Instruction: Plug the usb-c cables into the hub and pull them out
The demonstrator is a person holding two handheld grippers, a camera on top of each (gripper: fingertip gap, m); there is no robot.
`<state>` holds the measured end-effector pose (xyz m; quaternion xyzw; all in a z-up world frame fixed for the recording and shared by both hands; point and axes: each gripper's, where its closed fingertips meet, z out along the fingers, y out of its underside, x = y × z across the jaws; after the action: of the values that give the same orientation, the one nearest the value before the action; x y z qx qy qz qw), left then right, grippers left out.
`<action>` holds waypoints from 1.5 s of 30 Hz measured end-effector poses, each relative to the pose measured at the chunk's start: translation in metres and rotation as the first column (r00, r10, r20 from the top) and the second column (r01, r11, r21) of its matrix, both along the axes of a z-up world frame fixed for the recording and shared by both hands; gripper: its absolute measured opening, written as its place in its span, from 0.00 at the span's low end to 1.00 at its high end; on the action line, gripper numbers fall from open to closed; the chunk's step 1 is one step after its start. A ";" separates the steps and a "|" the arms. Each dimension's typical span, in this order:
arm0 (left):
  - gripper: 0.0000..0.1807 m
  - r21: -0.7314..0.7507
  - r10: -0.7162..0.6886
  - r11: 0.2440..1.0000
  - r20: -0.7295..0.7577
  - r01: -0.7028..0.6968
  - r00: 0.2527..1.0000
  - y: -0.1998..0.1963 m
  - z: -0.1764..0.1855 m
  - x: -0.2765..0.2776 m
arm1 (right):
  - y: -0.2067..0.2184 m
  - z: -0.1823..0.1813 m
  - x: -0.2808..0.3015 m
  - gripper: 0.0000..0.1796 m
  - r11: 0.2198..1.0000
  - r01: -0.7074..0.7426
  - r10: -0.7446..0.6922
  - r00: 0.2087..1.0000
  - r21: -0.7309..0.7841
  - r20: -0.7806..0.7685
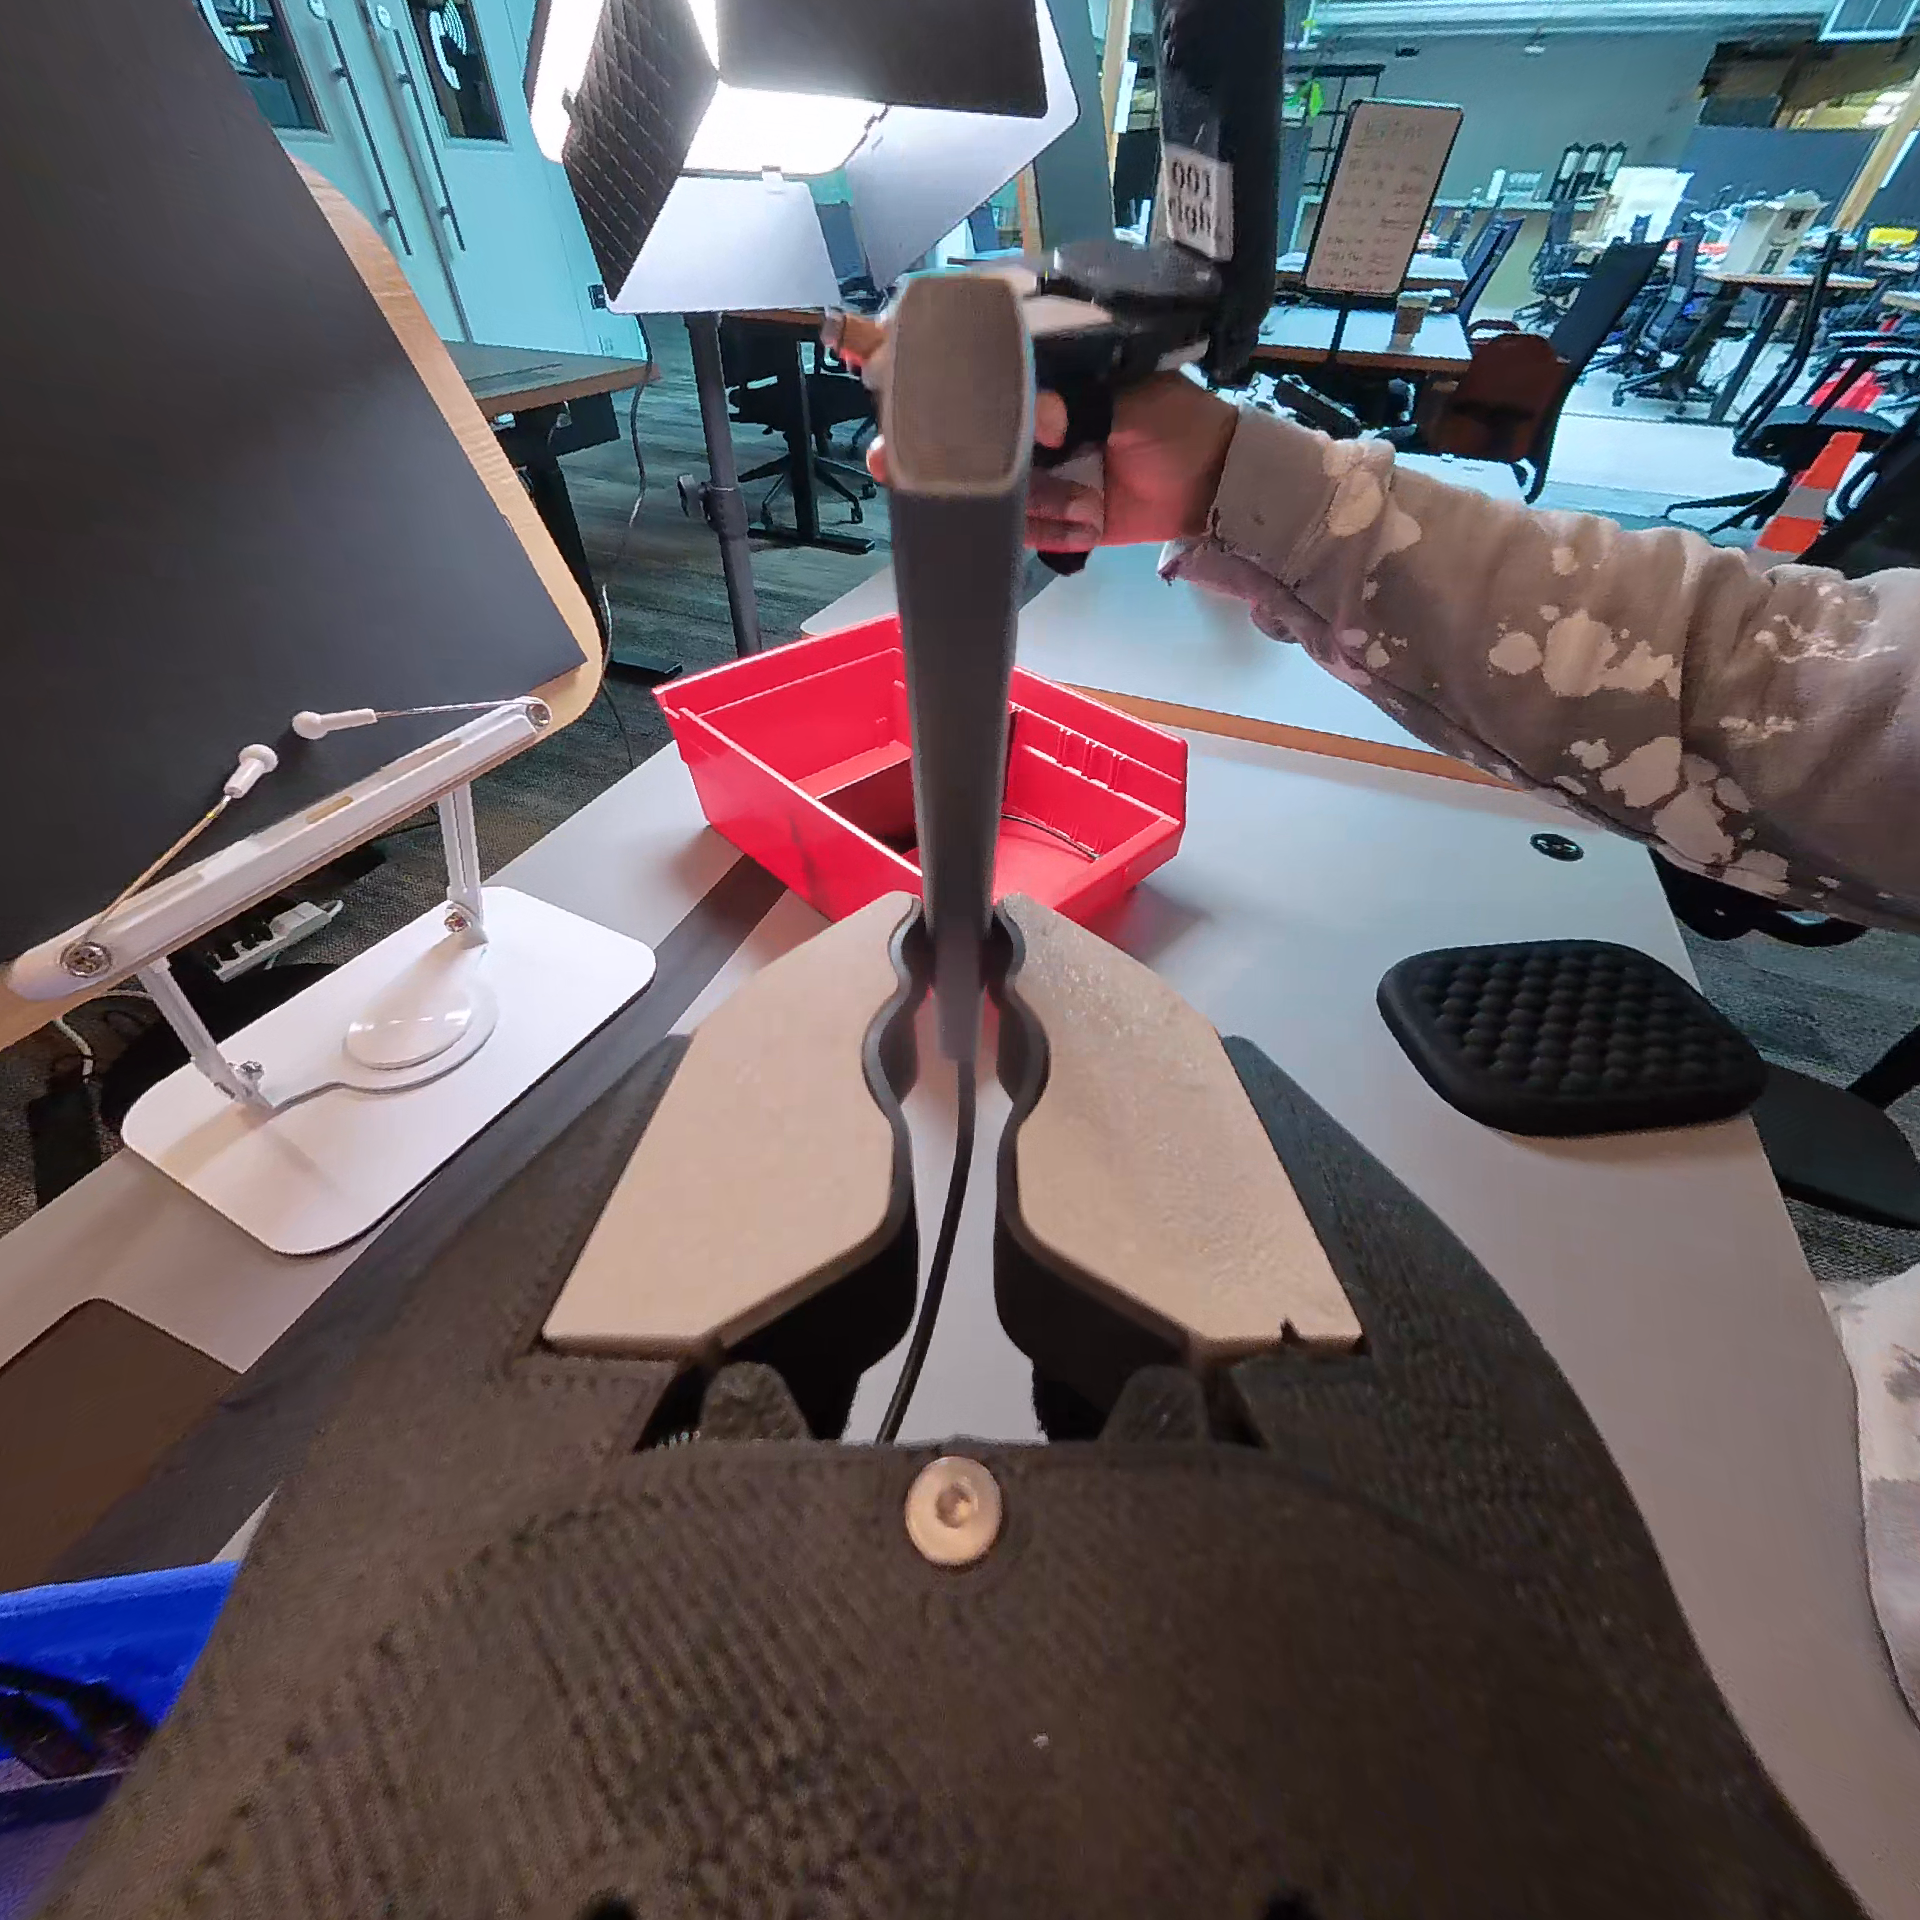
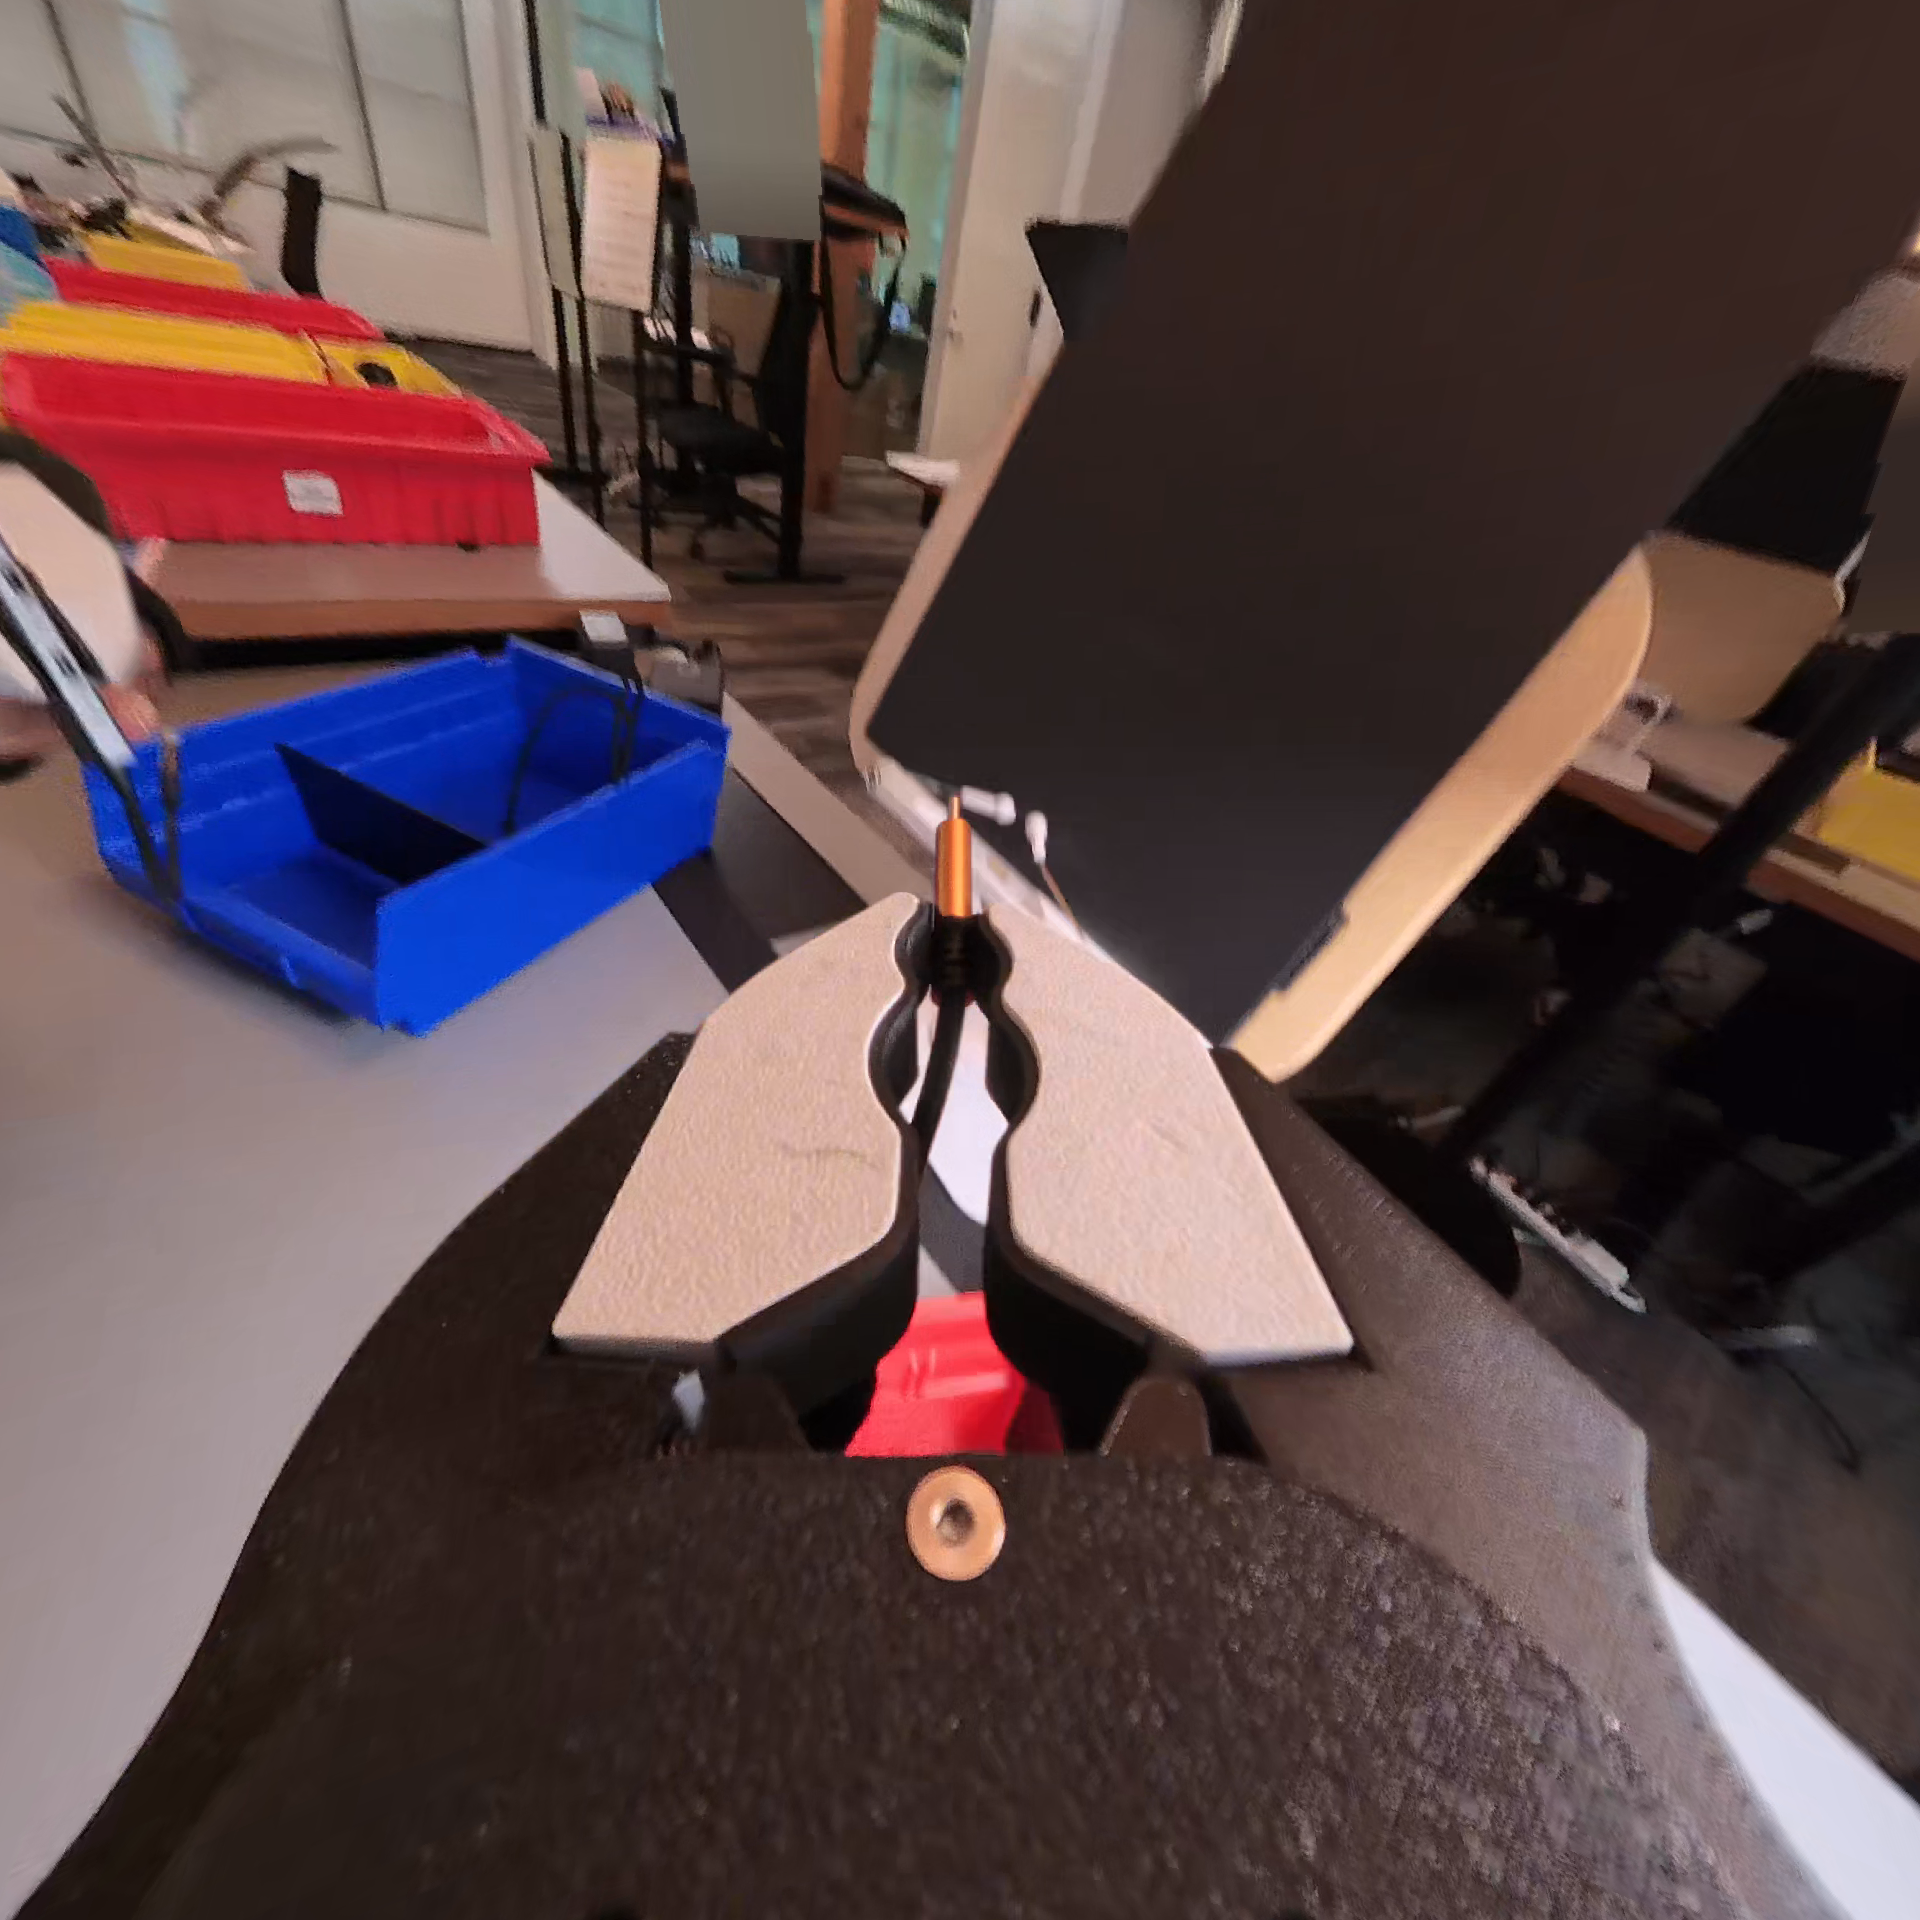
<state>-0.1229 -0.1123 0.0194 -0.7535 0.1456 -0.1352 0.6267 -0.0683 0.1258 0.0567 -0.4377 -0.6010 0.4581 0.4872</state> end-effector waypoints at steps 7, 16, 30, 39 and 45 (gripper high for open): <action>0.06 -0.025 -0.015 1.000 -0.002 0.015 1.000 0.003 -0.005 0.003 | 0.018 -0.125 0.039 0.04 0.993 0.111 -0.118 0.926 0.040 0.358; 0.06 -0.118 -0.057 0.992 -0.044 0.052 0.997 0.018 -0.028 0.024 | 0.041 -0.190 0.070 0.24 0.934 0.110 -0.330 0.633 0.341 0.700; 0.06 -0.230 -0.129 0.968 -0.093 0.105 0.987 0.032 -0.056 0.049 | -0.037 -0.071 0.054 0.27 0.954 0.013 -0.159 0.869 0.300 0.468; 0.06 -0.382 -0.286 0.901 -0.171 0.204 0.943 0.041 -0.096 0.102 | -0.221 -0.051 0.038 0.26 0.838 -0.525 0.402 0.776 0.146 0.486; 0.06 -0.443 -0.334 0.872 -0.231 0.207 0.914 0.042 -0.115 0.115 | -0.227 -0.075 0.032 0.07 0.789 -0.579 0.344 0.694 0.207 0.632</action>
<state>-0.0080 -0.0705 -0.0959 -0.8512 0.3125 -0.1339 0.3998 -0.0358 -0.1007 -0.0187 -0.2769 -0.8873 0.2881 0.2303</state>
